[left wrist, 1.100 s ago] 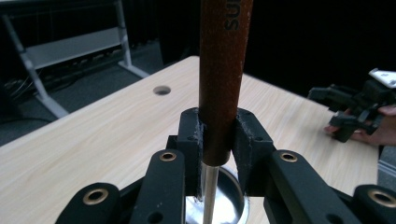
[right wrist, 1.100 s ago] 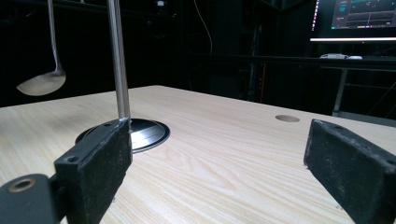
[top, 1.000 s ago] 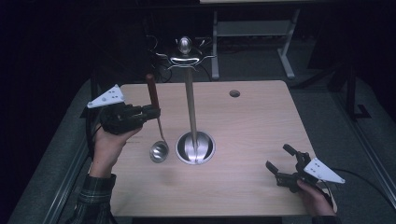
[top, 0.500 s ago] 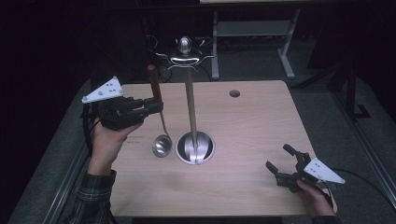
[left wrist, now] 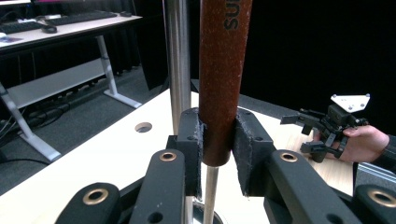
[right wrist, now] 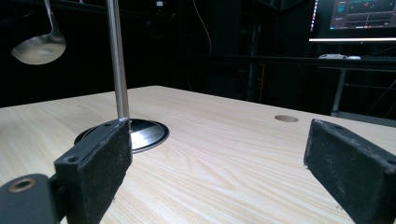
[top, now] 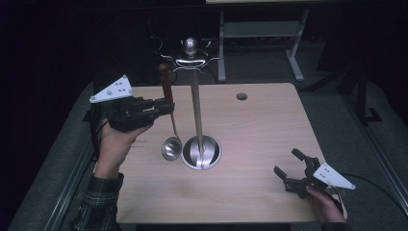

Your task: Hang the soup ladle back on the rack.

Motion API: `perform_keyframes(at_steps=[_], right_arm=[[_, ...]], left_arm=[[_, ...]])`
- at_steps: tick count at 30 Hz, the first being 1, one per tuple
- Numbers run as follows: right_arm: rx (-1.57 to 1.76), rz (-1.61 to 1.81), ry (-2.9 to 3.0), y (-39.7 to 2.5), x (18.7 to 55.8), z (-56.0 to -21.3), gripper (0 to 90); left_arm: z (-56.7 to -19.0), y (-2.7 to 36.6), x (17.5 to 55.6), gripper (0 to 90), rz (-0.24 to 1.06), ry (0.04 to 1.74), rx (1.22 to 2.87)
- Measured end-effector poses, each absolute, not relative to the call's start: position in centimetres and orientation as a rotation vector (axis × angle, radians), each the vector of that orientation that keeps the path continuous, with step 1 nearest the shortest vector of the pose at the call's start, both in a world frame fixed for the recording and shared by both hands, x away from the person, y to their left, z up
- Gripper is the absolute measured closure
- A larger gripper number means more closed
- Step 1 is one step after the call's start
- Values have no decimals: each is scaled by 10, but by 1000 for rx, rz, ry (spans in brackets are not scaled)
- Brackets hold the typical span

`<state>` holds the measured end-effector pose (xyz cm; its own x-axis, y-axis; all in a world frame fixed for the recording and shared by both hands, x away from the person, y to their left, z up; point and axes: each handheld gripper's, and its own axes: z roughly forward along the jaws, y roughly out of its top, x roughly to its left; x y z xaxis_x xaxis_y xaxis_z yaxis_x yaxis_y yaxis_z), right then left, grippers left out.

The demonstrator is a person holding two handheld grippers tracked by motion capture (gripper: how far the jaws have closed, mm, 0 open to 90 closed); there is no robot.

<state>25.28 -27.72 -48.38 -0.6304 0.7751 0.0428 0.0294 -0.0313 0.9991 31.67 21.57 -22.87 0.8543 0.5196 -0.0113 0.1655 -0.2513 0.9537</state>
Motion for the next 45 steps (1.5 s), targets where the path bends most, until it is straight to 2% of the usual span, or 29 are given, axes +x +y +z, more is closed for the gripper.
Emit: perform_keyframes(at_steps=[27, 35, 45], right_arm=[[847, 1718, 1689, -277, 253, -484, 72], [845, 1718, 1689, -277, 253, -484, 72], [846, 1718, 1689, -277, 253, -484, 72]], left_arm=[[-229, 201, 325, 741, 364, 533, 1841], [-230, 197, 328, 742, 384, 616, 1853], [-233, 196, 331, 739, 378, 604, 1847]])
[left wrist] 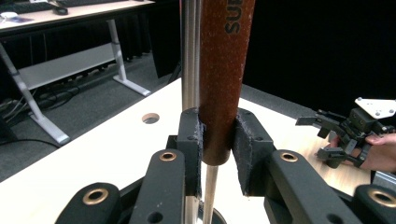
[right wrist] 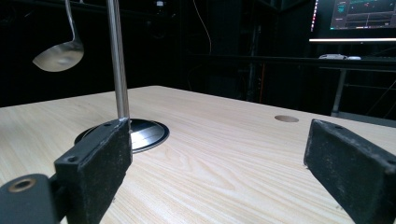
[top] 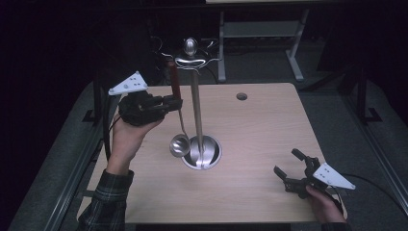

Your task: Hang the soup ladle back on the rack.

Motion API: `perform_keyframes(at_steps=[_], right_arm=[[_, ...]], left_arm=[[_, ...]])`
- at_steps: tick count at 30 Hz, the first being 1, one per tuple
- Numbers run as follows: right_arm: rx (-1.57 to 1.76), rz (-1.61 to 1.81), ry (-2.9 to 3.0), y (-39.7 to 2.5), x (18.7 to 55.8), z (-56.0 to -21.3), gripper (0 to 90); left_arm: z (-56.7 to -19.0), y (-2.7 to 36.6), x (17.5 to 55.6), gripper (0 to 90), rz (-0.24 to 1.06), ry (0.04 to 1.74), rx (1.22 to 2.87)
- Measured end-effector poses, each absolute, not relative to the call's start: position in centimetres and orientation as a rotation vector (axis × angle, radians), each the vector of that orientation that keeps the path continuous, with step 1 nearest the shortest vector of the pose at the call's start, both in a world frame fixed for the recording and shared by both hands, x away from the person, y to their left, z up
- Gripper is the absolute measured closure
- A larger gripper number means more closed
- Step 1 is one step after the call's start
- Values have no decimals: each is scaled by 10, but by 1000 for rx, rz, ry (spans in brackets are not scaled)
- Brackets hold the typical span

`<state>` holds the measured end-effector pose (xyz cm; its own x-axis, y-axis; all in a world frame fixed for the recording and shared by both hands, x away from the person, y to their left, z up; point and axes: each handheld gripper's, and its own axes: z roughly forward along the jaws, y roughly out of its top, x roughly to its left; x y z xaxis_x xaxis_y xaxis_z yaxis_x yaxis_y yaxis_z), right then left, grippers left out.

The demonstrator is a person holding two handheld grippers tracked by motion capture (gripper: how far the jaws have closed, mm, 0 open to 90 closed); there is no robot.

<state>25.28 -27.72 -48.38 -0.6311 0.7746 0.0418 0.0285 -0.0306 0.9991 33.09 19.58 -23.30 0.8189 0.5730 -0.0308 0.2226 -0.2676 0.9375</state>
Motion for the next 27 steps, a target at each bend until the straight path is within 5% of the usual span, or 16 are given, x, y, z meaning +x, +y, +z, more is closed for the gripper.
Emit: perform_keyframes(at_steps=[11, 27], right_arm=[[838, 1725, 1693, -277, 253, -484, 72], [841, 1725, 1693, -277, 253, -484, 72]], left_arm=[[-241, 204, 328, 569, 354, 607, 1869], [-272, 235, 325, 476, 336, 690, 1914]])
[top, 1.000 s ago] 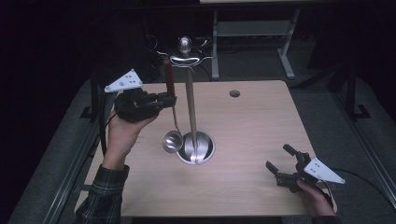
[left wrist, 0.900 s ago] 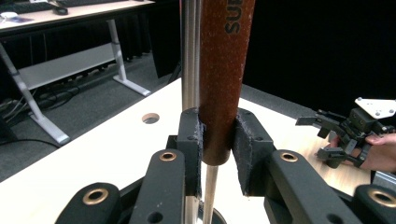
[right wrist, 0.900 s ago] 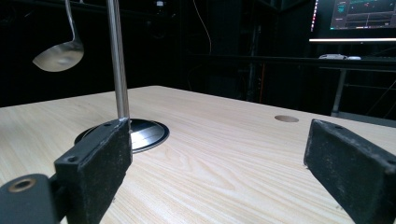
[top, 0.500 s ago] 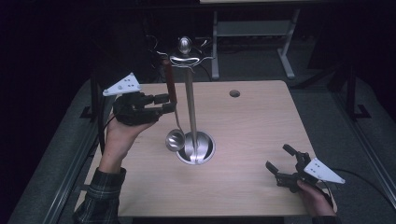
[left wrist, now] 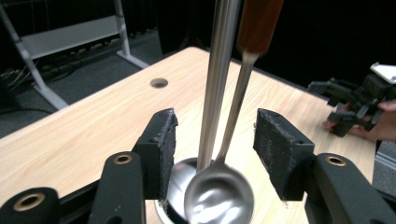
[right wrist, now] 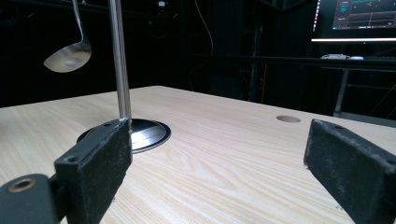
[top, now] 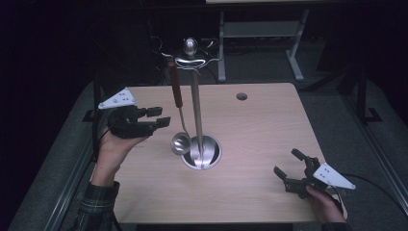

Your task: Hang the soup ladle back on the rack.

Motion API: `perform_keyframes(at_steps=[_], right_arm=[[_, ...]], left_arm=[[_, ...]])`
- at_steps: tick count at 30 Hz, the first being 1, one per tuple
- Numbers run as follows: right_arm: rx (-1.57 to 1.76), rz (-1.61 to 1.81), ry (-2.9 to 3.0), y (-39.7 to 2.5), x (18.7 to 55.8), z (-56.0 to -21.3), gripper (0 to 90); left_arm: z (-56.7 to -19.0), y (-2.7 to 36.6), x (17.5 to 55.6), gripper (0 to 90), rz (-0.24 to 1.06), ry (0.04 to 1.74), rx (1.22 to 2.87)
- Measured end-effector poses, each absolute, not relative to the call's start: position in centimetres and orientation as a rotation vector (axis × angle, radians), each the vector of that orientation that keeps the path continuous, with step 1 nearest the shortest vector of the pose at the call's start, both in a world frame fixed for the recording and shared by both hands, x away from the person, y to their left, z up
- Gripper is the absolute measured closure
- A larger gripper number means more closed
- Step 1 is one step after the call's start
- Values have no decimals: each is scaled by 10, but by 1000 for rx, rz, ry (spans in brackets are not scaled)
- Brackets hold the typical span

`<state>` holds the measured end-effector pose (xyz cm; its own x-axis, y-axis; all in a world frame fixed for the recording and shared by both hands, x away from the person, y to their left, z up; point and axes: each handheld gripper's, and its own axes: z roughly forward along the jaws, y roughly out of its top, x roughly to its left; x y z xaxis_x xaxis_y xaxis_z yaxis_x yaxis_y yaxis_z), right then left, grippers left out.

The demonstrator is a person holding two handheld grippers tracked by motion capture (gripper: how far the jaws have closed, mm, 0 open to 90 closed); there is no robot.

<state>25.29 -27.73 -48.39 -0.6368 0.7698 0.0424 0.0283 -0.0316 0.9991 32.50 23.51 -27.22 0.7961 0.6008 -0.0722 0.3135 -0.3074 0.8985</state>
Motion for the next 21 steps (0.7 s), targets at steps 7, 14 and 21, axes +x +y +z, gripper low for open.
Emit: perform_keyframes(at_steps=[7, 14, 21], right_arm=[[844, 1724, 1692, -277, 253, -484, 72], [845, 1722, 1691, -277, 253, -484, 72], [844, 1721, 1691, -277, 253, -484, 72]], left_arm=[[-286, 246, 321, 443, 343, 712, 1939], [-293, 254, 315, 406, 360, 718, 1959], [-310, 264, 308, 367, 387, 728, 2003]])
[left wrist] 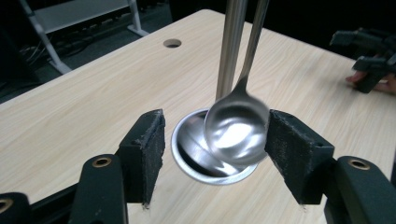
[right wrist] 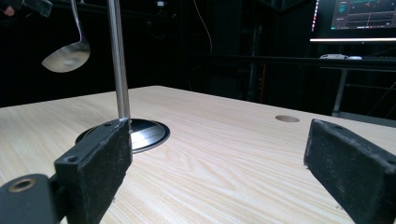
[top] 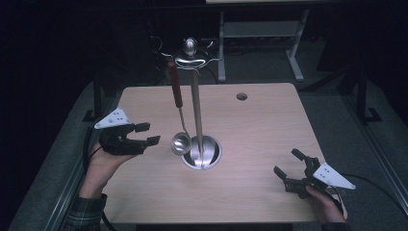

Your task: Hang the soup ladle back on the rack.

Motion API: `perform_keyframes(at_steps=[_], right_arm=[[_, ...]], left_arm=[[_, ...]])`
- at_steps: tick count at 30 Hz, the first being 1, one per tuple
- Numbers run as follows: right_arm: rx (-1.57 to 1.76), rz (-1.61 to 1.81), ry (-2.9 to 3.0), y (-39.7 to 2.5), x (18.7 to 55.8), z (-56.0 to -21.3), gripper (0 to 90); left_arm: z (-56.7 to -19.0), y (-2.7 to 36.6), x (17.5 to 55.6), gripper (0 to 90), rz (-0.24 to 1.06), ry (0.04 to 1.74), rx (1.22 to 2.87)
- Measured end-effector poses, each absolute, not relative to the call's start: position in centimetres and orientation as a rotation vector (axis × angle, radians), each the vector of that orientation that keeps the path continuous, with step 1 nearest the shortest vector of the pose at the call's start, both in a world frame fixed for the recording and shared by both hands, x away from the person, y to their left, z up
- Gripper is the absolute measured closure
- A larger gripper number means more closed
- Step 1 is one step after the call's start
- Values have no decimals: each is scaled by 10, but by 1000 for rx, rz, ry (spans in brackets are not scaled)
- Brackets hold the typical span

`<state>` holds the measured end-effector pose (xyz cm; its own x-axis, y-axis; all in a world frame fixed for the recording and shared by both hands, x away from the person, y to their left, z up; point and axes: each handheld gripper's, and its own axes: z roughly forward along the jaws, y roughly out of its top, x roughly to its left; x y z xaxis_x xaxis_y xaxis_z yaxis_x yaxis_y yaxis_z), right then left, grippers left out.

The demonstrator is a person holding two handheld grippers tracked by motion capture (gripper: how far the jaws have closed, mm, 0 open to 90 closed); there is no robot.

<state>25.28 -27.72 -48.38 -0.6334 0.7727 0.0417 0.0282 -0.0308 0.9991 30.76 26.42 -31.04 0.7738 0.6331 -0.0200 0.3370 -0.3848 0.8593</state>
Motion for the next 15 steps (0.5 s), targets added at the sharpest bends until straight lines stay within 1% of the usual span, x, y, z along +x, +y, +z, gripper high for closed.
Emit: perform_keyframes(at_steps=[15], right_arm=[[844, 1719, 1691, -277, 253, -484, 72]], left_arm=[[-352, 281, 303, 294, 383, 783, 2050]])
